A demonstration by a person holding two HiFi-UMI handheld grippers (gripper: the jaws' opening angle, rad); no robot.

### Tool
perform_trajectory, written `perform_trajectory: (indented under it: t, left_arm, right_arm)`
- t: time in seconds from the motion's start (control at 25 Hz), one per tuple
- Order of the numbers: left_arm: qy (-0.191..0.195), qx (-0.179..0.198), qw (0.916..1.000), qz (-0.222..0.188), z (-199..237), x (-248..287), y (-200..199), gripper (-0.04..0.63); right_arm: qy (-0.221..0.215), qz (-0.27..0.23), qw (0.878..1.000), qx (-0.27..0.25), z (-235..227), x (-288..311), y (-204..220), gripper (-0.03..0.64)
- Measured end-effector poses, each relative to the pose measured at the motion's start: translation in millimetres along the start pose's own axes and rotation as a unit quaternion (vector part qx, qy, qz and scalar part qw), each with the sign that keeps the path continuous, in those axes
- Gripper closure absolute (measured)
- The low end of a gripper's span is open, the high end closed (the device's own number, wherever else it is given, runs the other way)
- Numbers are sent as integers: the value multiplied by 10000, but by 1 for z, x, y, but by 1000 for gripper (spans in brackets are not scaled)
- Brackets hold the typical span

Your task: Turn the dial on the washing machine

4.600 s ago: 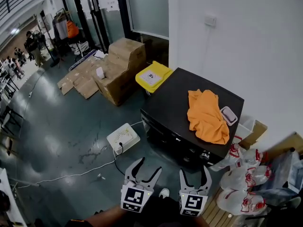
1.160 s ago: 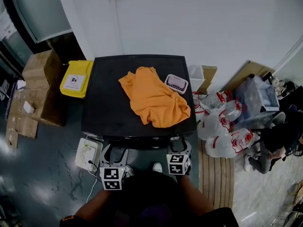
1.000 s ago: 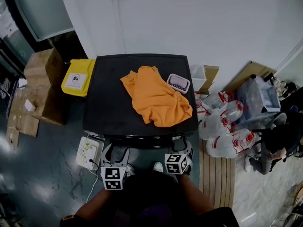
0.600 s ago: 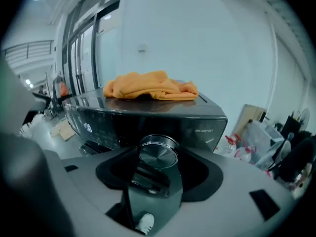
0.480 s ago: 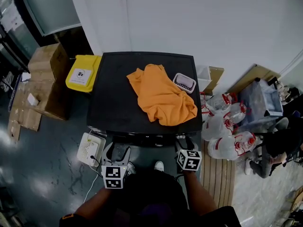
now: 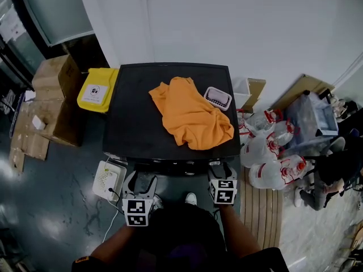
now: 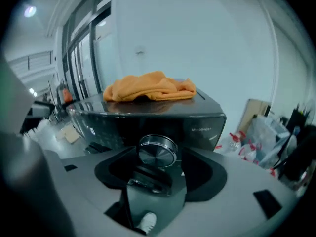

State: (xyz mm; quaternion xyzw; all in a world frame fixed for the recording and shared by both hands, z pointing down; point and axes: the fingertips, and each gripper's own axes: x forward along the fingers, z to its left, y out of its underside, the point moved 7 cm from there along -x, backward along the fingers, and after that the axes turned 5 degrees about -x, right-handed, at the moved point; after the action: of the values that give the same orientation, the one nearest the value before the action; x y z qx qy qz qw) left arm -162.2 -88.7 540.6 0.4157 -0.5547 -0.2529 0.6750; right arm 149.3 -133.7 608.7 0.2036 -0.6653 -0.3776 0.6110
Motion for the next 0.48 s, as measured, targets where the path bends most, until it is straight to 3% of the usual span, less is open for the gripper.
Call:
perform_trajectory:
  t: [0.12, 0.24, 0.36, 0.48]
  left_arm:
    - [-5, -9, 10000, 3, -1, 0, 0, 310]
    - [-31, -18, 10000, 1, 1, 0, 2, 310]
    - [-71, -43, 10000, 12, 3, -2, 4, 310]
    - [-110, -73, 9999, 7, 3, -4, 4, 310]
  right_arm:
    - [498, 94, 9937, -999, 13, -2, -6, 331]
    - [780, 111, 9848, -1548, 20, 0, -6, 329]
    - [867, 152, 9811, -1721, 23, 3, -5, 330]
    - [706, 133, 9859, -1514, 21, 3, -5, 356]
